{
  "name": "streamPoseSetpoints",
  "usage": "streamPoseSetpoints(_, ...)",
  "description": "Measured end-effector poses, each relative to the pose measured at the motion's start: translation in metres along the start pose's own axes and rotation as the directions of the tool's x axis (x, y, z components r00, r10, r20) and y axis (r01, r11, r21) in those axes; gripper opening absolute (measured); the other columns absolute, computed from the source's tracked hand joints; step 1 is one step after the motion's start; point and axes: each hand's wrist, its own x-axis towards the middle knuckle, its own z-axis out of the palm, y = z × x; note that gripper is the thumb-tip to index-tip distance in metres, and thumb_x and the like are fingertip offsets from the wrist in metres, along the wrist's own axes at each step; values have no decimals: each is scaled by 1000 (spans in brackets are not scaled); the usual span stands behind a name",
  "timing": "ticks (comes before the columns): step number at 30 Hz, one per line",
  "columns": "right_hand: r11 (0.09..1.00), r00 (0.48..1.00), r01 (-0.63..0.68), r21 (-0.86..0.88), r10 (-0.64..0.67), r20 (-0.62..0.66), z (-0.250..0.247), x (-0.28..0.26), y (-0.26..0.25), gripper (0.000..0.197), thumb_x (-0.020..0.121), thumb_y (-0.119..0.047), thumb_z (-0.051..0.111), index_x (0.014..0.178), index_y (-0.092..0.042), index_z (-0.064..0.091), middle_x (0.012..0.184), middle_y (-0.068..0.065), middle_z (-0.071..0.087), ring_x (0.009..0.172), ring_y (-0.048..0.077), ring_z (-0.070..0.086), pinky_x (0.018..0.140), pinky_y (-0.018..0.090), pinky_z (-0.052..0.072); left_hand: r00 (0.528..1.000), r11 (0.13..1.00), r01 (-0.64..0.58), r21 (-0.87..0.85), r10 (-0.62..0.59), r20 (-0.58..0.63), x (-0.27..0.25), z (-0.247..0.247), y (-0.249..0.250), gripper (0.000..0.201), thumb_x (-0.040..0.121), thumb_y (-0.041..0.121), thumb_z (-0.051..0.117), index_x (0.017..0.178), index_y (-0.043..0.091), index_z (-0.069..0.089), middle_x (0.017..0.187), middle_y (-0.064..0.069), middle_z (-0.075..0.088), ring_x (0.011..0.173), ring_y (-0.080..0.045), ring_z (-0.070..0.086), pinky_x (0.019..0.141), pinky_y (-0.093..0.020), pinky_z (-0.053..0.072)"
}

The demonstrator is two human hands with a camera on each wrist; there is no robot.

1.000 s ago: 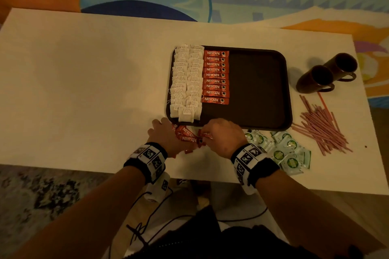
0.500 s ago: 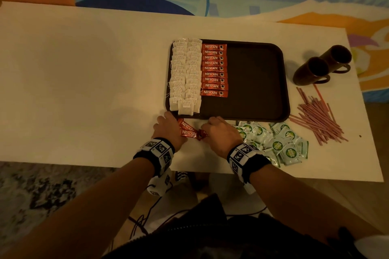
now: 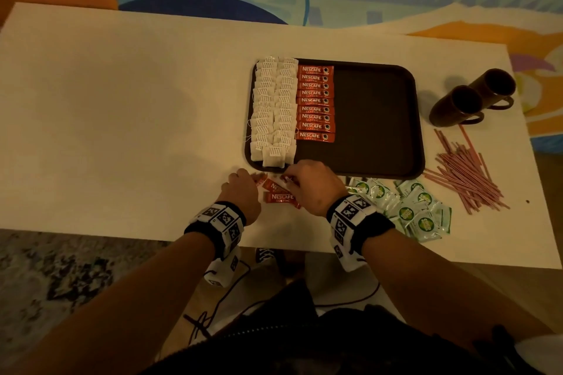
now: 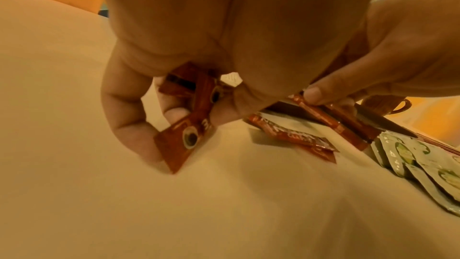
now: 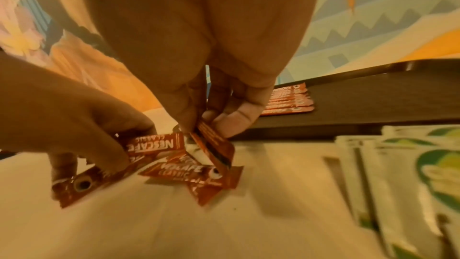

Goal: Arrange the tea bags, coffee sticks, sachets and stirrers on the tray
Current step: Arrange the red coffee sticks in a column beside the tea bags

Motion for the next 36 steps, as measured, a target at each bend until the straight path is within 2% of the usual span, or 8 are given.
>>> streamPoseSetpoints(6,983,988,48,-176,-21,151,24,4,-20,50,97,-46,62,139,-18,55,133,8,51,124,28,50,96,43,50,997,999,38,26,-39,60,1,-10,-17,42,95,10,56,133,6,38,137,-18,42,113,-38,59,89,-41,52)
streamPoseSetpoints(11,956,992,58,-289,-23,124,32,1,-17,41,97,-21,62,136,-12,52,134,12,51,127,30,48,98,43,49,997,998,36,-59,-32,68,3,-17,-34,35,105,22,41,135,6,39,135,-20,48,115,-36,57,91,-42,47)
streamPoseSetpoints(14,966,994,41,-254,-12,113,29,4,-17,34,99,-19,58,132,-12,55,133,11,56,123,28,52,100,40,47,995,975,24,-221,-2,99,3,-21,-36,30,106,30,38,128,10,41,119,-20,61,95,-34,61,83,-44,52)
streamPoseSetpoints(19,995,992,-22,-94,34,123,15,5,-9,38,101,-26,57,138,-26,59,127,8,65,114,29,63,94,38,51,984,832,89,-547,11,177,-4,-34,-19,21,104,24,39,122,17,46,105,-11,60,84,-23,61,71,-40,59)
streamPoseSetpoints(24,937,974,-222,271,201,102,2,3,8,20,95,-36,69,105,-19,73,93,1,70,85,19,66,70,28,51,973,658,119,-743,71,218,-9,-34,7,23,105,22,41,127,16,48,105,-7,51,86,-20,62,75,-46,62)
streamPoseSetpoints(28,812,973,-172,558,227,-30,-16,-1,11,5,91,-23,76,93,-19,75,78,-2,71,60,4,64,47,11,44,958,495,176,-851,114,264,-12,-33,27,25,101,12,45,124,15,54,101,-6,56,87,-23,65,78,-50,60)
streamPoseSetpoints(32,762,974,-87,642,201,-106,-31,0,3,4,90,-15,76,90,-19,76,78,-4,74,59,-3,66,52,8,46,864,305,273,-912,339,372,-18,-35,47,38,100,40,45,117,15,67,99,-8,71,98,-27,68,89,-55,54)
streamPoseSetpoints(36,819,976,-55,571,164,-142,-36,1,-1,7,92,-14,73,98,-13,75,86,0,73,75,8,69,66,21,54,872,260,223,-939,377,312,-18,-35,67,41,98,55,53,127,27,64,110,-3,75,89,-21,72,79,-45,58)
